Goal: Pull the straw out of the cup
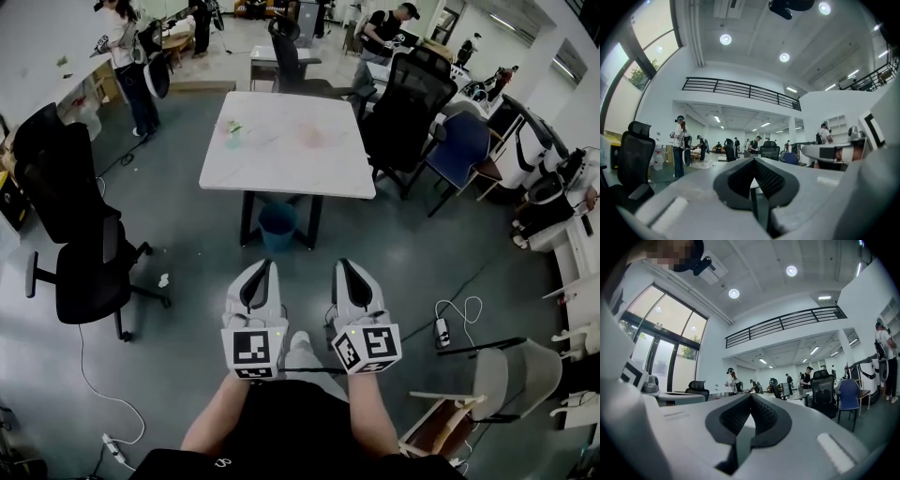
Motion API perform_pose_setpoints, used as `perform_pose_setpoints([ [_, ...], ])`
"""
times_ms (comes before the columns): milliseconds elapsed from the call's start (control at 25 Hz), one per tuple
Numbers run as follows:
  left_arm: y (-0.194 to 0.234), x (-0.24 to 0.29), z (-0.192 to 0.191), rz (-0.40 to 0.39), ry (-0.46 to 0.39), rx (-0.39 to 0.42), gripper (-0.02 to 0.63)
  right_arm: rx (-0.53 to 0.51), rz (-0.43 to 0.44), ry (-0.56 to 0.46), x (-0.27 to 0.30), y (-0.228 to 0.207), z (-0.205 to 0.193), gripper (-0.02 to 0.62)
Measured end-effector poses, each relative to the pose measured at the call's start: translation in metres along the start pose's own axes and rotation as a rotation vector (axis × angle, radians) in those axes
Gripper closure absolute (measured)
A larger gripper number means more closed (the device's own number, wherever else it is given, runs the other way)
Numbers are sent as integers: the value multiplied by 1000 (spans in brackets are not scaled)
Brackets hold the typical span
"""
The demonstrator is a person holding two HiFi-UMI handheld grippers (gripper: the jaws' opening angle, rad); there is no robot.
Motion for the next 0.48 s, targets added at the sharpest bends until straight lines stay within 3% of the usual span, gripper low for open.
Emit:
perform_pose_setpoints([
  [240,30,69,-15,20,6,16,605,10,0,-13,72,-33,-16,597],
  [480,36,175,-28,10,29,2,606,14,-20,1,152,-106,-25,597],
])
Point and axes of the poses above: the fingertips, and each gripper's own axes: x forward along the fingers, y to its left, z out of its top, the point moved 3 cm from there along -x, backward along the fingers, and after that the axes turned 6 degrees about -z, right-handed, at the moved point
